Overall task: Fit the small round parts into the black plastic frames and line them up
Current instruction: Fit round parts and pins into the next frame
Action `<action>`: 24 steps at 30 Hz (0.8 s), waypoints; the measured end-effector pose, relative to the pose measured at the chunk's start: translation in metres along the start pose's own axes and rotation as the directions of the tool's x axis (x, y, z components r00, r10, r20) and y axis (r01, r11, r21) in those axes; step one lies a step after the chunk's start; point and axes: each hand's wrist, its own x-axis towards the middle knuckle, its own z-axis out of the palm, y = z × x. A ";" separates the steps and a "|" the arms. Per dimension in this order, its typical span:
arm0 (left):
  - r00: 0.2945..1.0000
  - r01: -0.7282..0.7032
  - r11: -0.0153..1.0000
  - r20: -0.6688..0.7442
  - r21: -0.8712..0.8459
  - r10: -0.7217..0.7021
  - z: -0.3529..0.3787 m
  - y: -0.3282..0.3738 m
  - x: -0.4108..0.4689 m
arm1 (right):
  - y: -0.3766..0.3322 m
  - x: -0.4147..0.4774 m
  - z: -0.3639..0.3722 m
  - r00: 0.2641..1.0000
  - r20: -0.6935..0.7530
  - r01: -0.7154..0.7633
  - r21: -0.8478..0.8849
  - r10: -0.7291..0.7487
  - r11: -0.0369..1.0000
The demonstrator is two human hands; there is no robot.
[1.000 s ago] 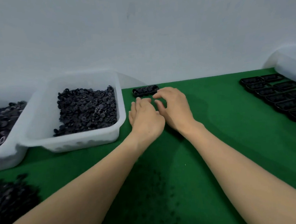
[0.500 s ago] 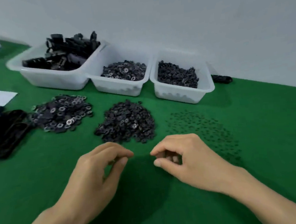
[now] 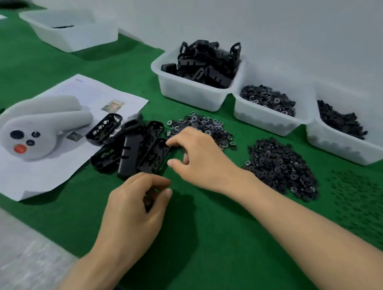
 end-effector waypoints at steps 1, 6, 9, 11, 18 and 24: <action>1.000 0.014 1.000 -0.006 -0.004 -0.014 -0.003 -0.004 0.002 | -0.003 0.010 0.005 1.000 0.003 0.002 -0.005 -0.002 1.000; 0.998 0.062 0.997 -0.028 -0.048 -0.064 -0.010 -0.018 0.010 | -0.005 0.042 0.014 0.997 0.053 -0.057 -0.071 0.061 0.996; 0.997 0.064 0.993 -0.034 -0.103 -0.067 -0.011 -0.023 0.012 | -0.006 0.037 0.010 1.000 -0.013 -0.009 0.004 0.009 1.000; 0.998 0.027 0.993 -0.045 -0.113 -0.032 -0.012 -0.023 0.014 | -0.003 0.026 -0.001 0.997 -0.072 0.003 0.021 -0.002 1.000; 0.984 -0.033 0.992 0.171 -0.122 0.054 -0.002 -0.019 0.031 | 0.010 -0.030 -0.025 0.989 0.146 -0.028 0.060 0.019 0.998; 0.868 -0.105 0.987 0.472 -0.124 0.152 0.003 -0.023 0.043 | 0.028 -0.067 -0.044 0.984 -0.018 -0.168 0.243 0.177 0.955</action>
